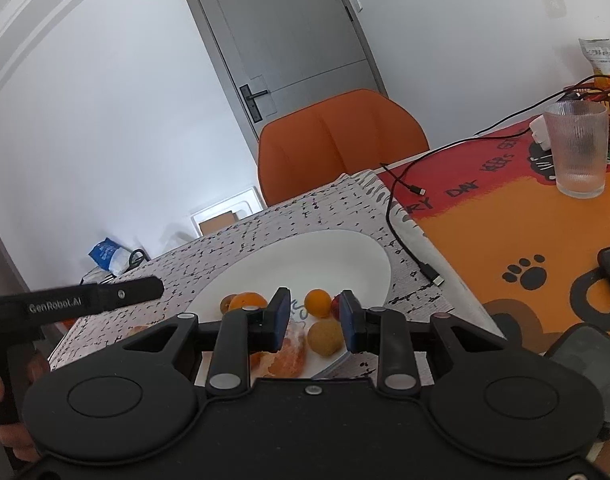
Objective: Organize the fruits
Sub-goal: 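Open both grippers to drop the tangerine and olive-green fruit onto the plate, then move the left gripper to the dark brown round fruit and grasp it, then grasp the peeled pomelo segment with the right gripper while the left holds the brown fruit, then carry the pomelo segment in the right gripper while the left carries the brown fruit to the plate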
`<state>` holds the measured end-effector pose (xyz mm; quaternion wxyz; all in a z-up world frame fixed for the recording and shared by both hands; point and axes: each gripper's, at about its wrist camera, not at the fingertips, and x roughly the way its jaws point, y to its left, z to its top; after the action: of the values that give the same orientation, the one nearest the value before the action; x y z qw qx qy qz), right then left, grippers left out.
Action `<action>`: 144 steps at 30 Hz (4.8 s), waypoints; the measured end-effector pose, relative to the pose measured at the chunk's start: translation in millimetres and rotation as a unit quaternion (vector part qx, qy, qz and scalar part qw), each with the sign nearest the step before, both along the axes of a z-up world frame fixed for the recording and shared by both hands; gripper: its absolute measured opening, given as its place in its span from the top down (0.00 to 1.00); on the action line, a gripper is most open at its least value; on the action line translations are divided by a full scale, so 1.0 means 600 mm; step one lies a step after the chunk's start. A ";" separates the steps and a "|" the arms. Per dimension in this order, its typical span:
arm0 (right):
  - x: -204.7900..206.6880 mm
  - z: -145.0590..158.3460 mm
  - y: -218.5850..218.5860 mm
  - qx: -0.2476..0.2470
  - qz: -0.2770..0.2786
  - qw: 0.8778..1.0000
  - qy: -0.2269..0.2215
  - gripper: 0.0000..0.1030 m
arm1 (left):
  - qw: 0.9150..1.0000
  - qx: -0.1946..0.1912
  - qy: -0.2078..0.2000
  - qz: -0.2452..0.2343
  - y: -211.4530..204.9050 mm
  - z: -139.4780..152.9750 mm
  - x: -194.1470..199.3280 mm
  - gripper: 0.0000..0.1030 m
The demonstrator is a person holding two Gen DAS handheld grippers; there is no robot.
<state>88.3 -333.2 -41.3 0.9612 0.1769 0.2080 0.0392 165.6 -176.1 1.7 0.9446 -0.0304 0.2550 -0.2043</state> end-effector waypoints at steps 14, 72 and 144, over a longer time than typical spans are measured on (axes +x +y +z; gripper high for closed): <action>0.007 -0.004 0.048 -0.001 0.032 0.999 -0.005 0.44 | 0.995 0.025 -0.008 0.100 0.100 -0.012 -0.032 0.21; 0.132 0.010 0.319 -0.111 0.222 0.969 0.007 0.14 | 0.974 -0.027 0.054 0.218 0.332 -0.091 -0.039 0.79; 0.125 0.030 0.202 -0.140 0.166 0.976 0.005 0.67 | 0.992 -0.026 0.008 0.126 0.200 -0.032 -0.036 0.79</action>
<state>163.1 -212.1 -23.4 0.9554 0.0040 0.2429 0.1680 144.1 -56.1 -17.6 0.9597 -0.0882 0.2511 -0.0901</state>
